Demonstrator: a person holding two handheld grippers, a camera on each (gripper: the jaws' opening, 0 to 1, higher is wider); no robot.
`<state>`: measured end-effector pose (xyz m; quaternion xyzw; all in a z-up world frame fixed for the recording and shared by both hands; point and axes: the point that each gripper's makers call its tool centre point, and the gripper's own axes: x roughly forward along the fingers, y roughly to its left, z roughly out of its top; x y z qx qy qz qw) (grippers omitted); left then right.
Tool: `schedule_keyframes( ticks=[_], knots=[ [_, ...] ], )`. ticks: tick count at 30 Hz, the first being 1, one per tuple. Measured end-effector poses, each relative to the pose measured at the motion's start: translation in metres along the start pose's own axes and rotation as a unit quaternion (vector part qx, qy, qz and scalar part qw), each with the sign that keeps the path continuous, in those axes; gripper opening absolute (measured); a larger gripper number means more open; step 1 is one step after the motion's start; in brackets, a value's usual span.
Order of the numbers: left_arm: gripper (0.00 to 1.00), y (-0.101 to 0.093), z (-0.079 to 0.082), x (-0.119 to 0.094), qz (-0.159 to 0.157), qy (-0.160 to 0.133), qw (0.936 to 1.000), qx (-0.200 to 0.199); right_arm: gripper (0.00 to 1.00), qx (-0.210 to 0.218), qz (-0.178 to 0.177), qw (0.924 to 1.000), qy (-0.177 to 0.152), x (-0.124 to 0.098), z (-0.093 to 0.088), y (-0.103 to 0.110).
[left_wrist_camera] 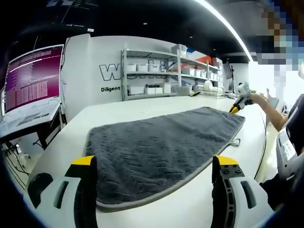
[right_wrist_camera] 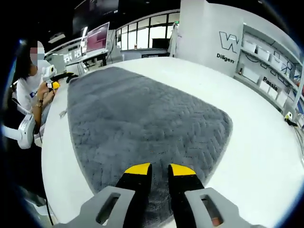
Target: Open the folded towel by lifting each exposed corner and separating the folded layers until the towel lies flat within the target outline without major curled edges
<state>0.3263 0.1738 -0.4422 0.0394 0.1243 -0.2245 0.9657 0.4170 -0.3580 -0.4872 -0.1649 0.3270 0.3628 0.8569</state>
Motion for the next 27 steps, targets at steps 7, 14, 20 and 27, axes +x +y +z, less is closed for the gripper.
schedule_keyframes(
  ticks=[7, 14, 20, 27],
  knots=[
    [0.99, -0.001, 0.002, -0.001, -0.002, -0.001, 1.0000, -0.002, 0.11, -0.007, 0.005, 0.9996, 0.028, -0.002, -0.022, 0.007],
    [0.99, 0.002, 0.002, -0.003, 0.004, -0.003, 1.0000, -0.004, 0.11, 0.014, 0.011, 0.9997, 0.014, -0.009, -0.027, 0.007],
    [0.99, 0.006, 0.001, -0.005, 0.009, -0.002, 0.9999, -0.005, 0.12, 0.012, 0.009, 0.9999, 0.008, -0.010, -0.027, 0.008],
    [0.99, 0.011, 0.000, -0.008, 0.017, -0.002, 0.9998, -0.009, 0.27, 0.028, -0.011, 0.9990, -0.033, -0.016, -0.019, 0.008]
  ],
)
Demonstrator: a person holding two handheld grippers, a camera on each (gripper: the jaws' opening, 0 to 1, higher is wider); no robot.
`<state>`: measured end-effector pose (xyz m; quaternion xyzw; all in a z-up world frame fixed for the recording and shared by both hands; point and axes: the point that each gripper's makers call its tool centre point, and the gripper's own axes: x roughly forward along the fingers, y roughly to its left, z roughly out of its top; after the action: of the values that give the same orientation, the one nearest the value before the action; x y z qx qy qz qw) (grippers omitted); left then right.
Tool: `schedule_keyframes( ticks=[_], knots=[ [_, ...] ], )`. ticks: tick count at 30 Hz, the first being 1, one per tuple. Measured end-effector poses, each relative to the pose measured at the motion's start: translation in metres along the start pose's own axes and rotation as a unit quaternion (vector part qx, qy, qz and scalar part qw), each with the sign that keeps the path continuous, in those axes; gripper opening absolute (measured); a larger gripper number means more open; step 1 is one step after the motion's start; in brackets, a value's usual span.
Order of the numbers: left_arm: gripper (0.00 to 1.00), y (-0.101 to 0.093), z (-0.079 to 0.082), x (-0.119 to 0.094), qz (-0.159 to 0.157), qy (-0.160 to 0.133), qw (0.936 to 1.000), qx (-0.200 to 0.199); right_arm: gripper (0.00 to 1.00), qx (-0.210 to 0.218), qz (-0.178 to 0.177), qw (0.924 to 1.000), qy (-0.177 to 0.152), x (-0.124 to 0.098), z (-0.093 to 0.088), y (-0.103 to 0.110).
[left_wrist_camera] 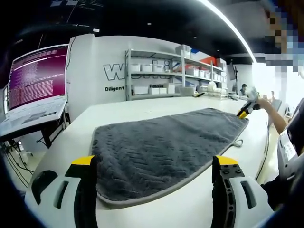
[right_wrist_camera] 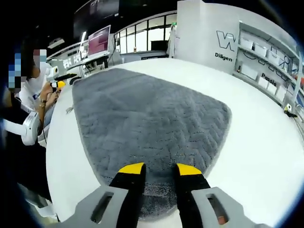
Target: Open the folded towel by lifting each exposed corner and separating the folded layers until the towel lies flat within the target outline without major curled edges
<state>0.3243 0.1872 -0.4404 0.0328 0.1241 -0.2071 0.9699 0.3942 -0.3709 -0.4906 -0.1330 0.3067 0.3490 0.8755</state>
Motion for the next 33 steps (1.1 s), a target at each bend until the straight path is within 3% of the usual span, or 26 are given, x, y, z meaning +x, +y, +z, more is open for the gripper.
schedule_keyframes(
  ticks=[7, 13, 17, 22, 27, 33],
  knots=[
    [0.99, 0.005, 0.000, -0.001, 0.008, 0.000, 1.0000, -0.002, 0.45, 0.016, -0.027, 0.9987, -0.040, -0.018, 0.007, 0.011],
    [0.99, 0.007, 0.000, -0.003, 0.011, -0.002, 0.9999, -0.005, 0.70, 0.033, -0.046, 0.9970, -0.054, -0.026, 0.006, 0.023],
    [0.99, 0.007, 0.001, -0.006, 0.015, -0.005, 0.9999, -0.007, 0.80, 0.072, -0.060, 0.9918, -0.086, -0.031, 0.010, 0.026],
    [0.99, 0.006, -0.002, -0.012, 0.020, -0.005, 0.9998, -0.007, 0.98, 0.071, -0.067, 0.9929, -0.068, -0.031, 0.001, 0.037],
    [0.99, 0.007, -0.004, -0.020, 0.028, -0.010, 0.9995, -0.014, 0.99, 0.064, -0.071, 0.9930, -0.069, -0.032, -0.006, 0.049],
    [1.00, 0.009, -0.003, -0.023, 0.028, -0.010, 0.9994, -0.019, 0.99, 0.061, -0.097, 0.9911, -0.068, -0.039, -0.004, 0.046]
  ],
)
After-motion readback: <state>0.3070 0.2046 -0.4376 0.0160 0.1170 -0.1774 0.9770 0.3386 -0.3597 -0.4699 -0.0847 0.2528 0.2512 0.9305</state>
